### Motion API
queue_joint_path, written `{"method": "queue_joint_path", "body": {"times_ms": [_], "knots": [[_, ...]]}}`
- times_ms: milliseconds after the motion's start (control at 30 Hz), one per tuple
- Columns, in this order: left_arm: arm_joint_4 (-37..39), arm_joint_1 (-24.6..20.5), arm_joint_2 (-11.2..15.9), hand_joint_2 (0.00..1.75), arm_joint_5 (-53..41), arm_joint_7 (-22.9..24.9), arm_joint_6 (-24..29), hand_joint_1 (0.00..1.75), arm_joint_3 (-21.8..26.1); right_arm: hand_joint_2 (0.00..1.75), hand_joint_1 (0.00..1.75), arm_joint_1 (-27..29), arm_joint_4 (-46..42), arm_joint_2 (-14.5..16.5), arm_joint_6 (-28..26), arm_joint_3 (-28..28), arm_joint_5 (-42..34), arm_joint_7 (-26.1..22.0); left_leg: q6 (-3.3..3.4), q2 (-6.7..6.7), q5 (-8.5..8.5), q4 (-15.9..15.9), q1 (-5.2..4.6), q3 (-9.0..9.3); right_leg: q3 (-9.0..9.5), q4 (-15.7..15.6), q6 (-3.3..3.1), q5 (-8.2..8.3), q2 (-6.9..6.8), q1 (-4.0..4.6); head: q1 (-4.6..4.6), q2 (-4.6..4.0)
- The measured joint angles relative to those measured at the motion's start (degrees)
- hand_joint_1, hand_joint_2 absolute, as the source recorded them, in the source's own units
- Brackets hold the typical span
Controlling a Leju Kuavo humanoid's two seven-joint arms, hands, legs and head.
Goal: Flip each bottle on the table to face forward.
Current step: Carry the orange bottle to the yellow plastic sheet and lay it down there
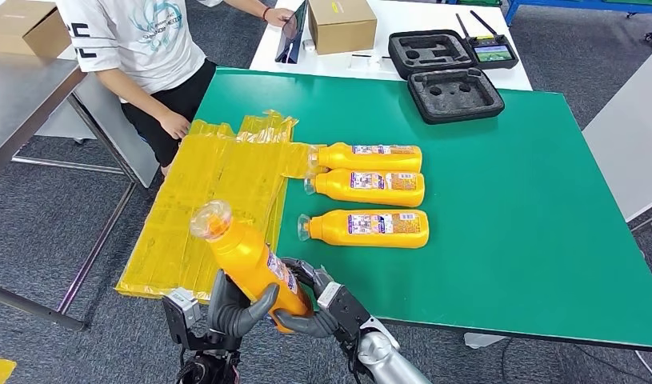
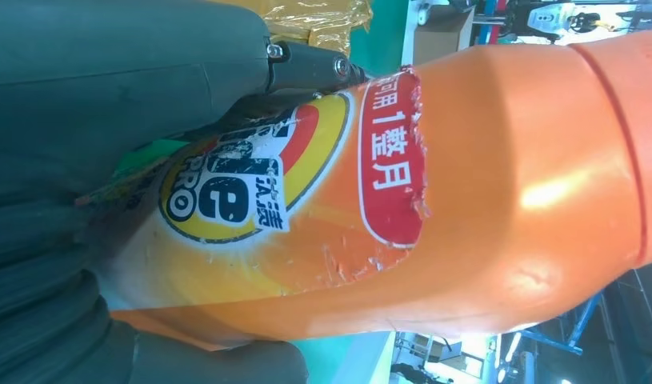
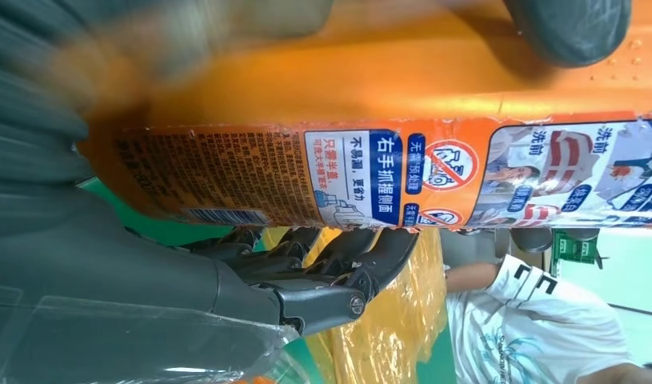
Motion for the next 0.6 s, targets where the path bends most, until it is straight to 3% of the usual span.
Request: {"method": "queue_joint_path", "body": {"times_ms": [100, 133, 233, 467, 600], "knots": [[0.36, -0.21, 0.01, 1.75, 0.35, 0.37, 0.04, 1.75, 0.02, 1.75, 0.47, -0.03, 0.2, -0.03, -0.33, 0.0, 0.56, 0.0, 0.0, 0.0, 0.0, 0.0, 0.0, 0.0, 0.0, 0.0, 0.0, 0.0, 0.0, 0.0, 0.0, 0.0], [0.45, -0.25, 0.01, 1.75, 0.4, 0.42, 0.05, 1.75, 0.04, 1.31, 0.03, -0.03, 0.25, -0.03, -0.52, 0.0, 0.76, 0.01, 0.0, 0.0, 0.0, 0.0, 0.0, 0.0, 0.0, 0.0, 0.0, 0.0, 0.0, 0.0, 0.0, 0.0], [0.59, -0.21, 0.01, 1.75, 0.61, 0.4, 0.04, 1.75, 0.11, 0.0, 0.0, -0.03, 0.27, -0.01, -1.34, 0.0, 1.0, 0.14, 0.0, 0.0, 0.0, 0.0, 0.0, 0.0, 0.0, 0.0, 0.0, 0.0, 0.0, 0.0, 0.0, 0.0], [-0.28, 0.33, 0.04, 1.75, -0.44, 0.19, 2.68, 1.75, 0.71, 0.0, 0.0, -0.08, -0.01, -0.02, -2.46, -0.35, 0.58, 0.69, 0.0, 0.0, 0.0, 0.0, 0.0, 0.0, 0.0, 0.0, 0.0, 0.0, 0.0, 0.0, 0.01, 0.0], [-1.75, 0.34, 0.16, 1.75, -2.77, 0.15, 7.12, 1.75, 2.17, 0.0, 0.0, 0.15, -2.57, -0.28, -2.98, -1.08, -0.92, 0.55, 0.0, 0.0, 0.0, 0.0, 0.0, 0.0, -0.01, 0.0, 0.0, 0.0, 0.0, 0.0, 0.01, 0.0]]}}
